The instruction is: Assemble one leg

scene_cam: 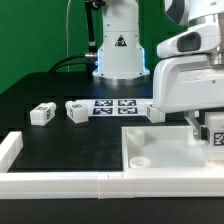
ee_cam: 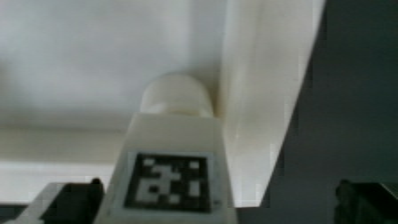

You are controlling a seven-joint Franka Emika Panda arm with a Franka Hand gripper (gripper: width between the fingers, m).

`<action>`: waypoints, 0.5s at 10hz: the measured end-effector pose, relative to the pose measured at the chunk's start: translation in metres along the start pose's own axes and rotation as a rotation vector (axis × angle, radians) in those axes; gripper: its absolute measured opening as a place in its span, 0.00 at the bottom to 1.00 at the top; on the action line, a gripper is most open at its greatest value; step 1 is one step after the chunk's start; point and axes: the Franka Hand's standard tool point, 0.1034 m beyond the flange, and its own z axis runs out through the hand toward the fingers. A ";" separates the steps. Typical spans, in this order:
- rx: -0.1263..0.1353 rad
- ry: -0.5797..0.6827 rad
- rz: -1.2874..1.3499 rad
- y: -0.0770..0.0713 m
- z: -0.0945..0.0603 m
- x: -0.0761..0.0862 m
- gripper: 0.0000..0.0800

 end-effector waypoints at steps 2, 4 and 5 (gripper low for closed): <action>0.001 0.000 0.010 0.000 0.000 0.000 0.67; -0.002 0.001 0.012 0.003 0.000 0.000 0.44; -0.008 0.002 0.017 0.008 0.000 0.000 0.36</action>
Offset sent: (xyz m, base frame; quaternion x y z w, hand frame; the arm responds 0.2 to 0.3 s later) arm 0.0000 0.0000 0.0000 0.0000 0.0000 0.0000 1.0000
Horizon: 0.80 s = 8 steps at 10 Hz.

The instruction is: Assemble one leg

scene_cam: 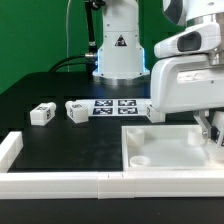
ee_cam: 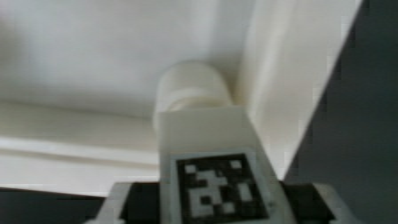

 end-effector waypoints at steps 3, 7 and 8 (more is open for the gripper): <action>0.001 0.003 0.072 0.001 0.000 0.000 0.36; -0.001 0.004 0.567 0.006 0.000 -0.001 0.36; 0.005 0.004 0.694 0.006 0.001 -0.002 0.36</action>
Offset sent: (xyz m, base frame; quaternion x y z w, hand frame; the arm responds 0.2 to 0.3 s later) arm -0.0040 -0.0162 0.0106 -0.0421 0.0251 0.1295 0.9904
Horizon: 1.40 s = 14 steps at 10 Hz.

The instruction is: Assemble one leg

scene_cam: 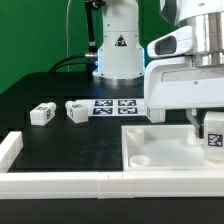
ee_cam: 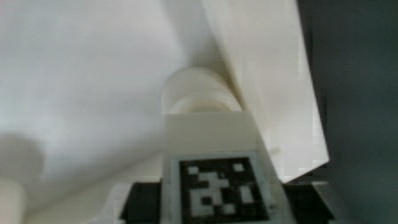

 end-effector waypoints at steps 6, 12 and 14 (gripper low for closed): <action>0.015 -0.007 0.542 0.001 0.001 -0.002 0.36; 0.013 -0.001 0.079 -0.002 0.001 -0.005 0.80; -0.005 -0.026 -0.210 -0.006 0.001 -0.007 0.81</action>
Offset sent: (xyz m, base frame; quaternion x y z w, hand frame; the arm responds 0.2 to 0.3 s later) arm -0.0005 0.0030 -0.0003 -0.0135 0.0058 0.3025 0.9530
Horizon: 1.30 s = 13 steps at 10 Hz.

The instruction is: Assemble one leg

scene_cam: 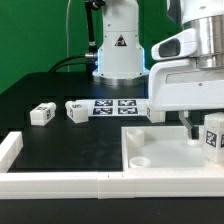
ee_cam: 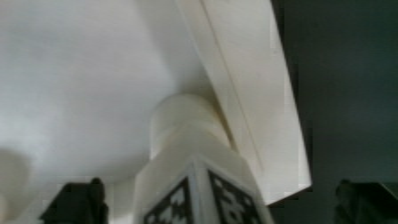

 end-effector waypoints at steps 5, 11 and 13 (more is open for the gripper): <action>-0.051 -0.041 -0.704 -0.005 -0.005 0.008 0.81; -0.052 -0.043 -0.731 -0.004 -0.004 0.008 0.36; -0.053 -0.042 -0.678 -0.003 -0.004 0.008 0.36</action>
Offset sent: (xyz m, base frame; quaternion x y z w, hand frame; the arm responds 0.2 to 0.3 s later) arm 0.0129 -0.0004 0.0091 -0.0250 -0.0441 -0.3329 0.9416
